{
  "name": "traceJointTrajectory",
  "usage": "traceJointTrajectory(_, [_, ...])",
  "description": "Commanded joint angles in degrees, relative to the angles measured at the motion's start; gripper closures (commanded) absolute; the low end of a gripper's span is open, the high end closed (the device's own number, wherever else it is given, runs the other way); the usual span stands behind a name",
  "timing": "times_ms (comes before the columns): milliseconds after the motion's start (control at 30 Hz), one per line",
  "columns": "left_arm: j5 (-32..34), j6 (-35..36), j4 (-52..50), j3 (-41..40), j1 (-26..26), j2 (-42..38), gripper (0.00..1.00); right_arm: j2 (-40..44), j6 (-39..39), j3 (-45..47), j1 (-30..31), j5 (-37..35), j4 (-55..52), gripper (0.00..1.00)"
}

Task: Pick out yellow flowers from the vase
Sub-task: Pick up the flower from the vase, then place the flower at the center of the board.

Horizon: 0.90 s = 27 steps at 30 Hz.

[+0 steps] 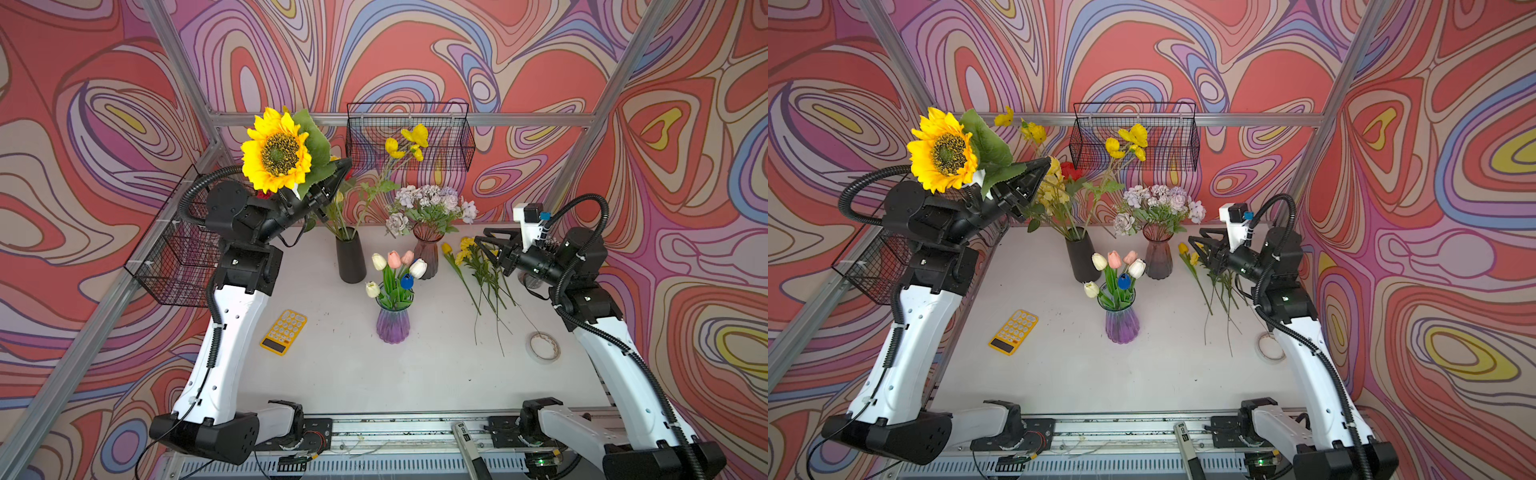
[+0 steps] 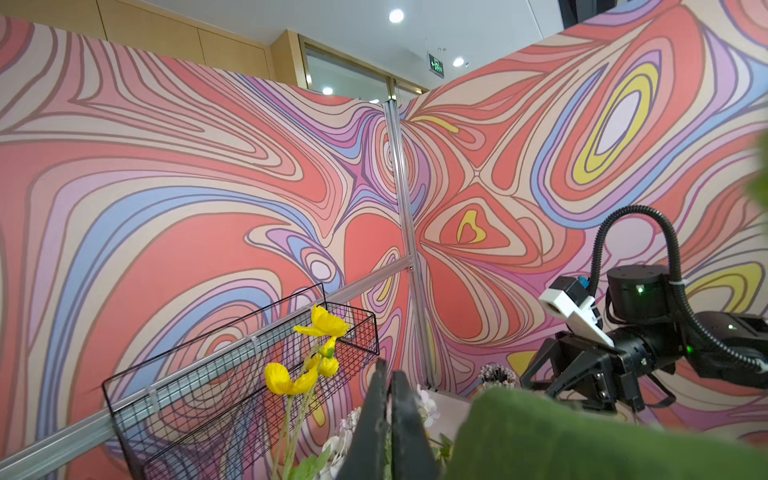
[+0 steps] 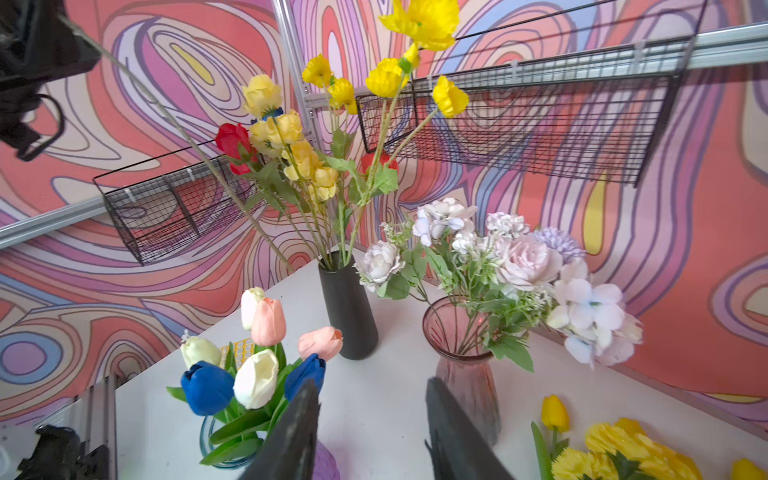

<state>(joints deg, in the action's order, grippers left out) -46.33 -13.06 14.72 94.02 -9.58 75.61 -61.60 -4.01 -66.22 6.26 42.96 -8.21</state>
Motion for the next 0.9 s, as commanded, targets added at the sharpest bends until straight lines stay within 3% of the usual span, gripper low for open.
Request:
traceJointTrajectory(0, [-0.6, -8.8, 5.8, 2.4, -1.3, 2.7, 1.00, -1.3, 2.6, -4.0, 2.8, 2.9, -0.1, 0.54])
traceJointTrajectory(133, [-0.7, -9.2, 0.4, 7.7, -4.6, 6.4, 1.00, -4.3, 5.3, -8.2, 5.8, 1.9, -2.3, 0.54])
traceJointTrajectory(433, [-1.9, -18.5, 3.2, 10.3, -9.9, 10.5, 1.00, -10.7, 6.3, -16.3, 11.2, 5.9, -4.0, 0.52])
traceJointTrajectory(600, [-5.2, -14.5, -8.3, 15.6, -13.2, 12.6, 1.00, -13.2, 5.1, -18.0, 13.0, 9.1, -4.5, 0.52])
traceJointTrajectory(867, [-9.3, -13.1, -12.2, 15.6, -14.8, 13.3, 1.00, -15.0, -0.6, -16.7, 14.6, 16.4, -2.0, 0.53])
